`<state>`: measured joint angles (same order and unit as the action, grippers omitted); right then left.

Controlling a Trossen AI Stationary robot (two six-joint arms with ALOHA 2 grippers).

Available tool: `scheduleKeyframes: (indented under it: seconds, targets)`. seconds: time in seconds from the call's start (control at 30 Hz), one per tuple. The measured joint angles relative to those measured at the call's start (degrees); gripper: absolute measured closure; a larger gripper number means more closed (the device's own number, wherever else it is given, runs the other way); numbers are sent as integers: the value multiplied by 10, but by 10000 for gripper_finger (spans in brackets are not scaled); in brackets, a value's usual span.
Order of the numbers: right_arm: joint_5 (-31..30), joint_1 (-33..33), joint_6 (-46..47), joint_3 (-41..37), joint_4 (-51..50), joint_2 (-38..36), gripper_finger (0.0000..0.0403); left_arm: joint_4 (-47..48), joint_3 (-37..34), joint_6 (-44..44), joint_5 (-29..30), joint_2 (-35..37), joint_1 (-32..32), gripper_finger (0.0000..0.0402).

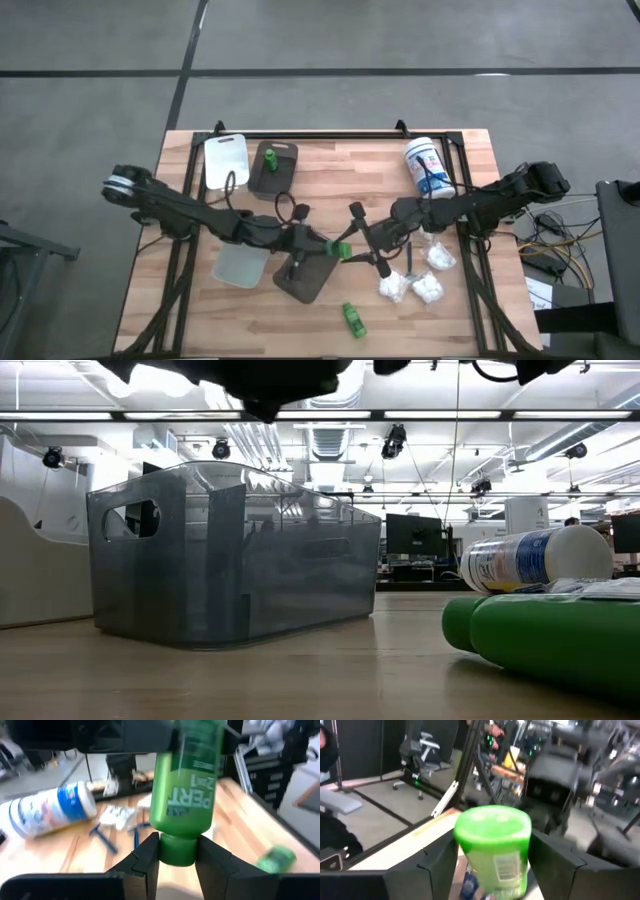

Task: Pick & Place Travel size toiletries
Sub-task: Put the top green shampoo into the top black transparent bin

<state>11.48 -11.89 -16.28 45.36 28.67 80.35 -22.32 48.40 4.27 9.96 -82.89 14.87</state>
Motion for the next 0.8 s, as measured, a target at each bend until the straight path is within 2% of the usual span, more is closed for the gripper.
scheduleKeyframes:
  seconds: [0.1, 0.2, 0.53, 0.8]
  targets:
    - [0, 5, 11, 0, -36, -10, 166, 79, 0, -10, 0, 47, 0, 292]
    - [-4, 8, 12, 0, -65, -19, 153, 104, -15, -11, 4, 91, 0, 295]
    - [-111, 6, 41, -2, -144, -37, 121, 104, -97, -12, 42, 245, -2, 300]
    - [-119, 6, 72, -1, -187, -49, 108, 121, -136, -11, 60, 334, -3, 300]
